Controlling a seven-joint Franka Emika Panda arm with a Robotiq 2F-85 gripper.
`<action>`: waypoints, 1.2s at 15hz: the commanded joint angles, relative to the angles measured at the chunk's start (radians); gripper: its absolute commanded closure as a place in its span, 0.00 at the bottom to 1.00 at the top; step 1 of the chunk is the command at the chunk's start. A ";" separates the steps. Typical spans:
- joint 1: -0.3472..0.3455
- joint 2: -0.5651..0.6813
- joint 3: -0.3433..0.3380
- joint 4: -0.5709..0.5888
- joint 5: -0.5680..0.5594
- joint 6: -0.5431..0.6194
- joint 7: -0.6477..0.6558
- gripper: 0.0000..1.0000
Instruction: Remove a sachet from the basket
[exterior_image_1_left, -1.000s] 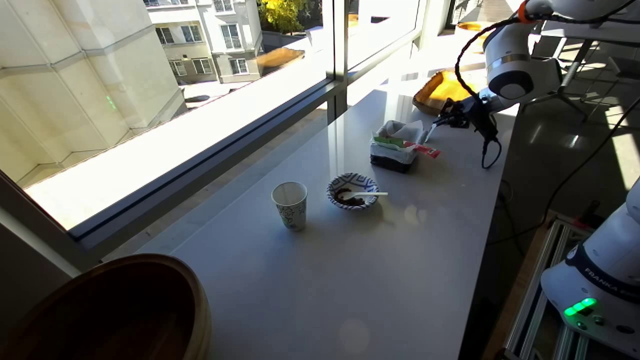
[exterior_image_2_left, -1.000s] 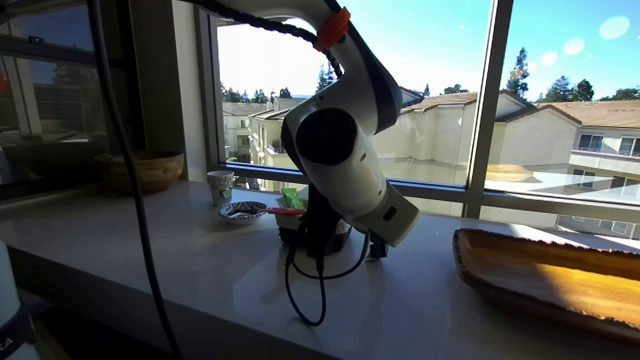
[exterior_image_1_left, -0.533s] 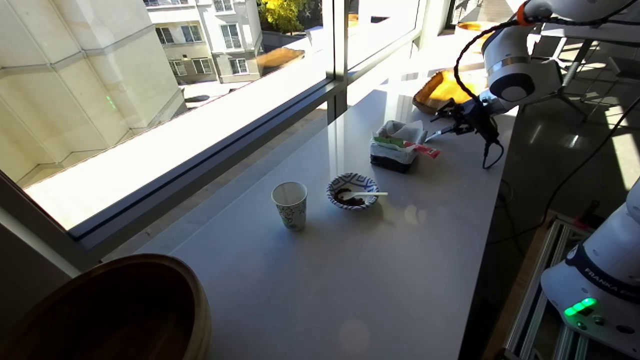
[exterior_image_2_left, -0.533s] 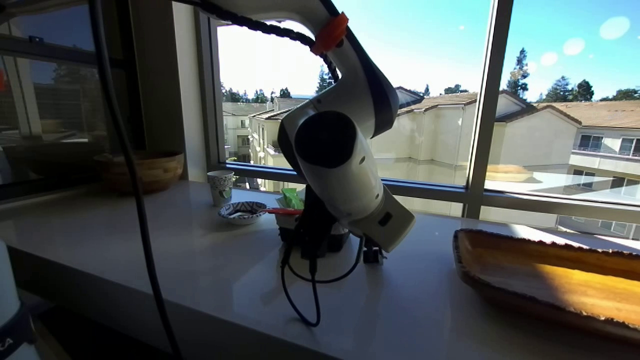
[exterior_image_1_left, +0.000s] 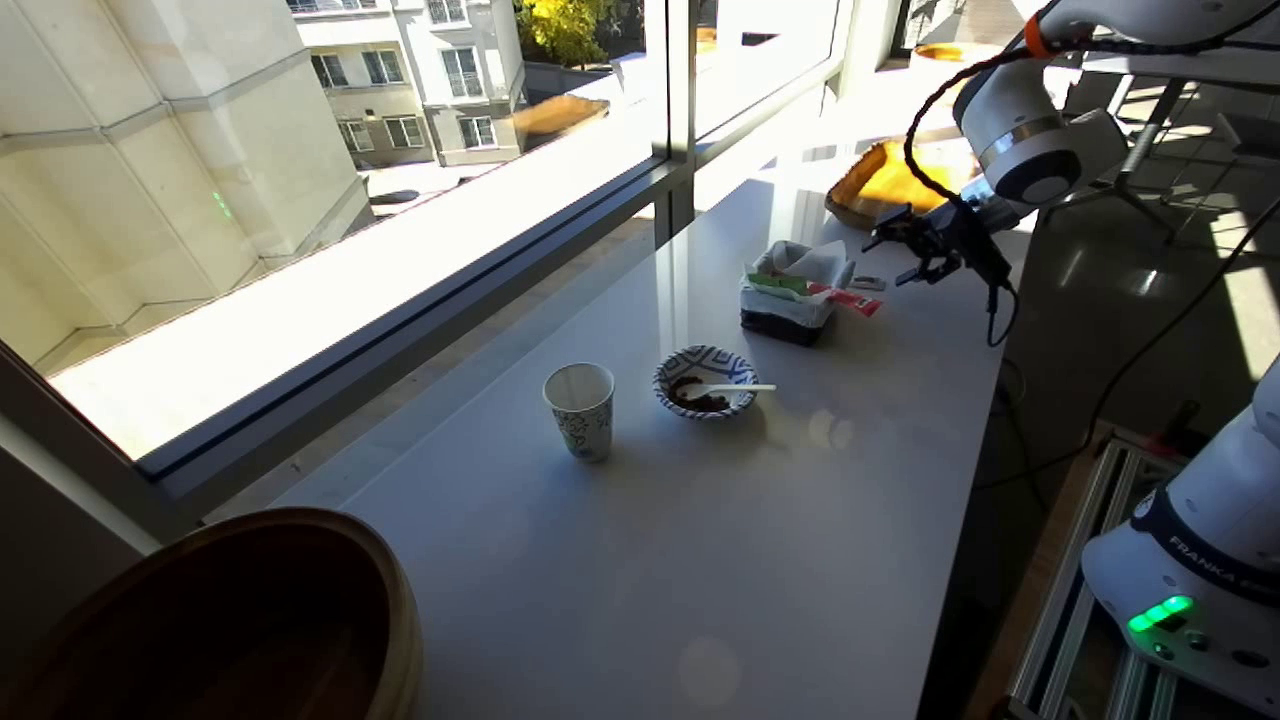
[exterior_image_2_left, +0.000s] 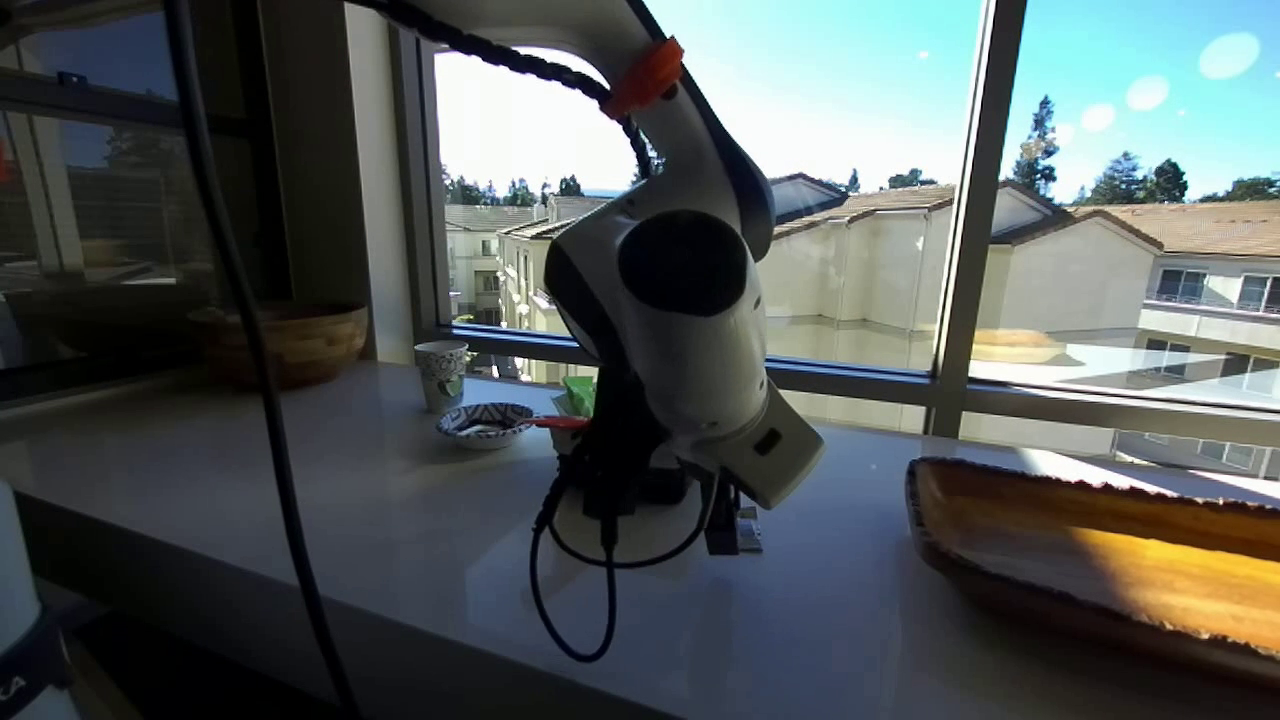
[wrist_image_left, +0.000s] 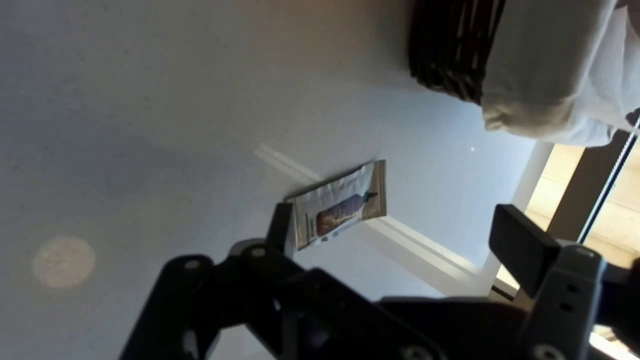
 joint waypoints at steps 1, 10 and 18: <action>0.043 -0.146 -0.008 -0.105 -0.277 0.060 0.205 0.00; 0.095 -0.136 0.060 -0.109 -1.001 0.091 0.699 0.00; 0.107 -0.138 0.034 -0.056 -1.427 0.035 0.969 0.00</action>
